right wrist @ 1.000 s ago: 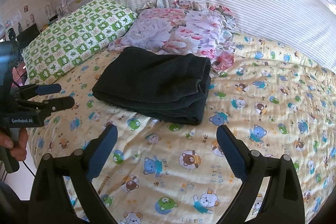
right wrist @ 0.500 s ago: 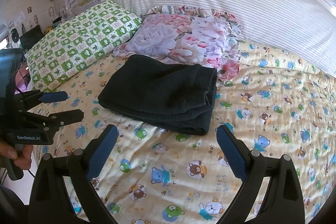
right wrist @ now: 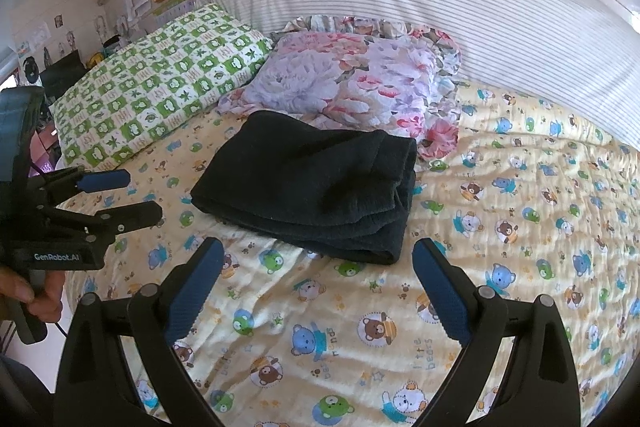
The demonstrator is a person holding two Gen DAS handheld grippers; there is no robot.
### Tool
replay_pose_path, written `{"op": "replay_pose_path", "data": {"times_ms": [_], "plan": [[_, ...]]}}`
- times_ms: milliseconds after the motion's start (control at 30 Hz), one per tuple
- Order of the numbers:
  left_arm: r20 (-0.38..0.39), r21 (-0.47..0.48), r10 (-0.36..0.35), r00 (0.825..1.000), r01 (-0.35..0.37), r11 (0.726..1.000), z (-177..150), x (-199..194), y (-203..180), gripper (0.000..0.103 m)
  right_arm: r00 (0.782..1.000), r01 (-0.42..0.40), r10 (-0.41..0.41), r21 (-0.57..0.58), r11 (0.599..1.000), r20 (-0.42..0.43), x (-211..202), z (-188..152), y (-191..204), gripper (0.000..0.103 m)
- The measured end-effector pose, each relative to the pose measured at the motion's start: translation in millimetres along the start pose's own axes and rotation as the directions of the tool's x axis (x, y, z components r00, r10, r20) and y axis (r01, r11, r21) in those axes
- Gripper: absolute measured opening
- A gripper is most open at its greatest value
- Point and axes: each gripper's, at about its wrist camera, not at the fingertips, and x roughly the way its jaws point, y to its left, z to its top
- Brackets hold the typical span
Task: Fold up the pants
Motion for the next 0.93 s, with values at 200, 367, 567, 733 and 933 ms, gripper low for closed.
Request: {"op": "replay_pose_path", "data": {"times_ms": [200,367,567,733,933], "plan": [[0.046,-0.021,-0.007,0.999,0.008,1.0,-0.7,-3.3,3.1,0.082,1.0,-0.001,0.001,0.0,1.0,0.006,0.0,2.9,0.9,0.096],[0.045,-0.055,-0.025,0.999,0.028,0.998,0.1,-0.7,7.9,0.077,1.0,-0.003,0.003,0.002,1.0,0.002,0.9,3.1,0.9,0.096],[0.038,-0.056,-0.046,0.998,0.048,0.997,3.7,4.2,5.3,0.072,1.0,-0.009,0.009,0.001,1.0,-0.002,4.1,4.5,1.9,0.096],[0.023,-0.066,-0.071,0.997,0.072,0.995,6.3,11.1,3.7,0.064,1.0,-0.008,0.008,0.011,1.0,-0.009,5.8,2.8,0.0,0.096],[0.019,-0.067,-0.089,0.996,0.09,0.994,13.7,15.3,2.2,0.074,1.0,0.0,0.0,0.027,1.0,-0.012,6.8,1.5,-6.1,0.096]]}}
